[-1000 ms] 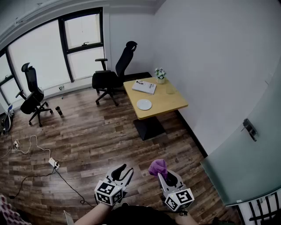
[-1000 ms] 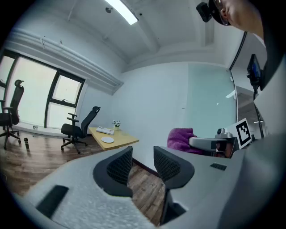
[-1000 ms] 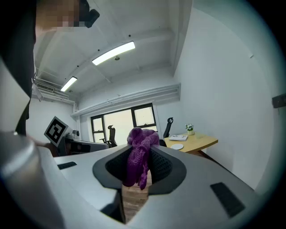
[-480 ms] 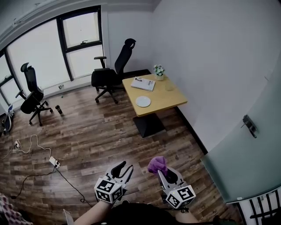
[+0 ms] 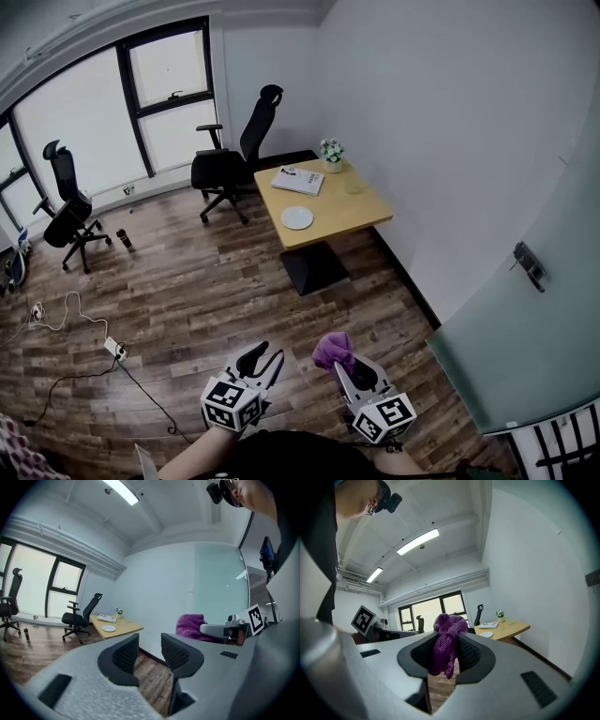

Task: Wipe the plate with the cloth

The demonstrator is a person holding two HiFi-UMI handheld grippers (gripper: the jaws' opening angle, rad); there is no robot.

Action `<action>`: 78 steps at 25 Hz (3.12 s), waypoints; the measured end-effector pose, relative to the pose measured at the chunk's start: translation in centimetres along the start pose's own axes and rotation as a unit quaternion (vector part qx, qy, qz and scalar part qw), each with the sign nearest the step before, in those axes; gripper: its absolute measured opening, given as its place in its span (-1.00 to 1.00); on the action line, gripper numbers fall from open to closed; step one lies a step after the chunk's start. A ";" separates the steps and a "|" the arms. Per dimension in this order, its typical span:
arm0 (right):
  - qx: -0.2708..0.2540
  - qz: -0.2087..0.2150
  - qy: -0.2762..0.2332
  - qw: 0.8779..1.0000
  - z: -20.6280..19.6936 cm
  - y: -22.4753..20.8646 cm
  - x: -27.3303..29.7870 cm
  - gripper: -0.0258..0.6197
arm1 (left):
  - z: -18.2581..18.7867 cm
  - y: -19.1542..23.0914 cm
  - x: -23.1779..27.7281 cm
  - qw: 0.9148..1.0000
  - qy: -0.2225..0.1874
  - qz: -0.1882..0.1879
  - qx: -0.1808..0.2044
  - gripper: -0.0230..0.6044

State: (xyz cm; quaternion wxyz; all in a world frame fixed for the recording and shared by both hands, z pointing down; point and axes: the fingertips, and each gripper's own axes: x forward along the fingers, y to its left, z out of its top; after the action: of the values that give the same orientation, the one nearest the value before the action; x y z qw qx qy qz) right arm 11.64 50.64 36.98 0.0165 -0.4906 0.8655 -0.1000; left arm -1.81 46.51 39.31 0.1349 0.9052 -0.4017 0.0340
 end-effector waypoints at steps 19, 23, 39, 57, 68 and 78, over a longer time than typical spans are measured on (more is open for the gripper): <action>-0.004 0.000 0.002 1.000 -0.1 -5.5 -5.3 -0.64 | 0.0 -6.4 4.7 1.000 -0.006 -0.003 0.015 -0.45; -0.009 0.003 0.008 1.000 -0.3 -5.5 -3.8 -0.64 | -0.2 -4.9 4.8 1.000 -0.008 0.003 0.005 -0.45; -0.012 0.005 0.026 1.000 0.9 -5.8 11.5 -0.63 | 3.3 8.8 9.4 1.000 -0.005 0.002 -0.004 -0.45; 0.000 -0.032 0.038 0.999 1.3 -6.0 28.9 -0.63 | 5.5 25.9 13.5 0.999 0.011 -0.016 -0.025 -0.45; 0.000 -0.023 0.021 1.000 2.3 -10.2 35.0 -0.63 | 7.2 30.2 18.6 1.000 0.007 -0.008 -0.023 -0.45; 0.003 0.001 0.011 1.000 6.3 -20.7 41.9 -0.63 | 12.1 32.6 30.9 1.000 0.000 0.004 -0.008 -0.45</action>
State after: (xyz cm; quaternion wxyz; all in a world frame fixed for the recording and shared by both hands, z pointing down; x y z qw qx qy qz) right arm 8.23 3.66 37.62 0.0085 -0.4889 0.8656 -0.1077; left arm -5.53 0.14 39.97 0.1420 0.9025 -0.4053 0.0313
